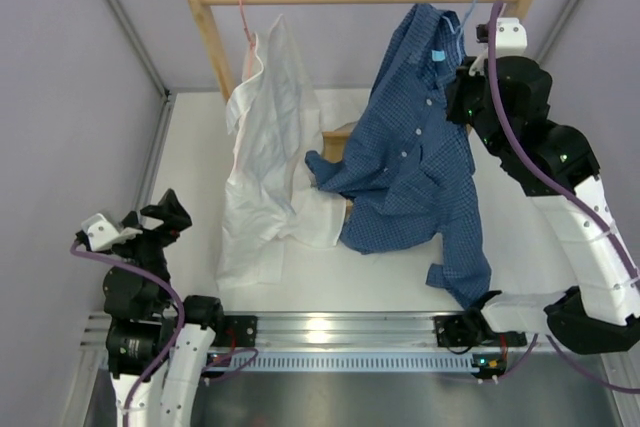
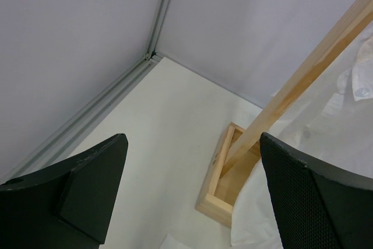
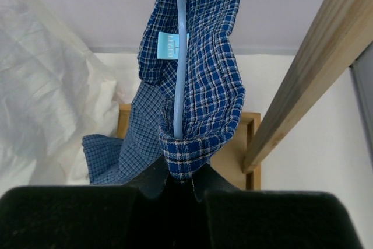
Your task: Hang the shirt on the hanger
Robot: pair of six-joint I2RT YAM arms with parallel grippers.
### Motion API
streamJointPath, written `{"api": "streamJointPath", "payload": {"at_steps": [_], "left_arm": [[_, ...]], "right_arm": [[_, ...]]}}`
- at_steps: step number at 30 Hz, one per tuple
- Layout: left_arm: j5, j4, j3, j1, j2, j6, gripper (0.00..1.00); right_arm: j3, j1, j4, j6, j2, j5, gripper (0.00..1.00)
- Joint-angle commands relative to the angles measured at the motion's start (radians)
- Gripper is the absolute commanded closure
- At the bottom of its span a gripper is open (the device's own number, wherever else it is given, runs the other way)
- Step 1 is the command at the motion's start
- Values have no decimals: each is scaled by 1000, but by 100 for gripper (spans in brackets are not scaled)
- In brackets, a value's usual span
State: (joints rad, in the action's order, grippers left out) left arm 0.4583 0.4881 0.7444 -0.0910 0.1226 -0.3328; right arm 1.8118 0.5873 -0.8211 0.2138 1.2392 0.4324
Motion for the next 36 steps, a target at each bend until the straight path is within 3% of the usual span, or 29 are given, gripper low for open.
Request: {"api": "streamJointPath", "payload": {"at_steps": [1, 10, 15, 16, 17, 19, 20, 22, 27, 33, 36], "left_arm": [[10, 1, 18, 8, -1, -6, 2], [-24, 1, 19, 10, 35, 1, 2], [-43, 1, 18, 8, 69, 26, 2], [-44, 1, 16, 8, 92, 31, 2], [-35, 1, 18, 8, 106, 35, 2], [-32, 10, 24, 8, 147, 41, 2], [-30, 13, 30, 8, 156, 43, 2], [-23, 20, 32, 8, 163, 44, 2], [45, 21, 9, 8, 121, 60, 2], [68, 10, -28, 8, 66, 110, 2], [59, 4, -46, 8, 20, 124, 2]], "right_arm": [[79, 22, -49, -40, 19, 113, 100], [234, 39, -145, -79, 161, 131, 100], [209, 66, -141, -67, 163, 144, 97], [189, 68, -129, -64, 136, 135, 90], [158, 68, -87, -60, 115, 123, 64], [72, 68, -37, -56, 54, 86, 34], [49, 69, -18, -56, 33, 80, 11], [-1, 68, 11, -44, -25, 75, 3], [-182, 68, 59, -34, -199, 65, 1], [-504, 68, 135, -85, -575, 72, 0], [-647, 68, 82, -108, -728, 176, 1]]}}
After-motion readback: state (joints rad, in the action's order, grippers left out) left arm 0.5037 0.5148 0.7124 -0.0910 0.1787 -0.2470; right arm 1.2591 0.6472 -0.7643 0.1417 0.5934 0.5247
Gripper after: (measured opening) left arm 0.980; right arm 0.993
